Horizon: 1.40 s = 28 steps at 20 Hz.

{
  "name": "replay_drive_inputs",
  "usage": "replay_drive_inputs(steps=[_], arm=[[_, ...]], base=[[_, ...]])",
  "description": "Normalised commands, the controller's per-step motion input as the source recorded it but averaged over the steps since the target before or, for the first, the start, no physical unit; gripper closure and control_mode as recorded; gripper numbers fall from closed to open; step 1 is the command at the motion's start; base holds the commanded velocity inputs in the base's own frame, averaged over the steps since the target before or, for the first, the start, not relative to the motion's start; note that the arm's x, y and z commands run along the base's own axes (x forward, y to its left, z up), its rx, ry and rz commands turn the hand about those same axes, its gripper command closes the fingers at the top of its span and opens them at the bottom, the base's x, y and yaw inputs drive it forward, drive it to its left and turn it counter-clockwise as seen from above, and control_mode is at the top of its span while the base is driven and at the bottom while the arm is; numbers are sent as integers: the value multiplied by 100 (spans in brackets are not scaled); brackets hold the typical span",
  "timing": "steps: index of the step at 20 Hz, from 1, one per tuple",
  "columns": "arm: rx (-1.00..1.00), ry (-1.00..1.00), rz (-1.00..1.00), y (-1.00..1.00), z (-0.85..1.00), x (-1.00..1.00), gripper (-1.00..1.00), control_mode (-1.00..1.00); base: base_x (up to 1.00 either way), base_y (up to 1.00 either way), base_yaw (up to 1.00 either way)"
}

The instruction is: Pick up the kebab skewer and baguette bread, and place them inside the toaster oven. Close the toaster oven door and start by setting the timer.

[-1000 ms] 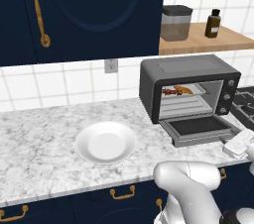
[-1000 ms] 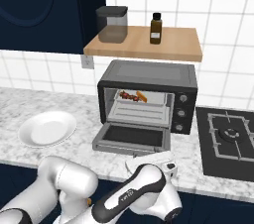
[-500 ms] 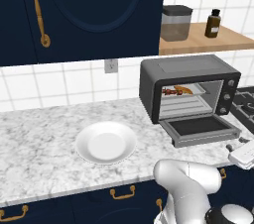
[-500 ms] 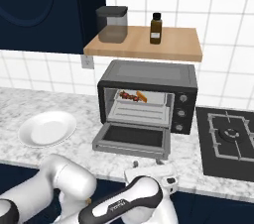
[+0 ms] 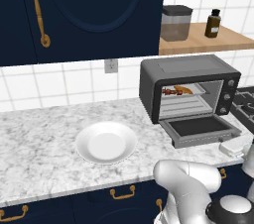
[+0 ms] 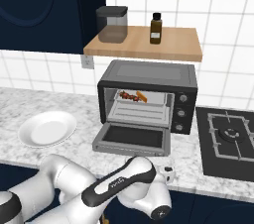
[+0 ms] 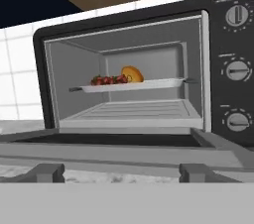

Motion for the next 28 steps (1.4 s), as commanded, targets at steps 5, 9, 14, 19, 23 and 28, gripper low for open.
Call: replay_drive_inputs(steps=[5,9,14,19,23,28], arm=[[1,4,-4,-25,-20,-30,-100,-100],[0,0,-5,-11,-38,-33,-100,-100],[0,0,0,0,-4,29,-100,-100],[0,0,0,0,0,37,-100,-100],[0,0,0,0,0,25,-100,-100],[0,-5,0,0,11,11,-100,-100]], base=[[0,0,0],[0,0,0],[0,0,0],[0,0,0],[0,0,0],[0,0,0]])
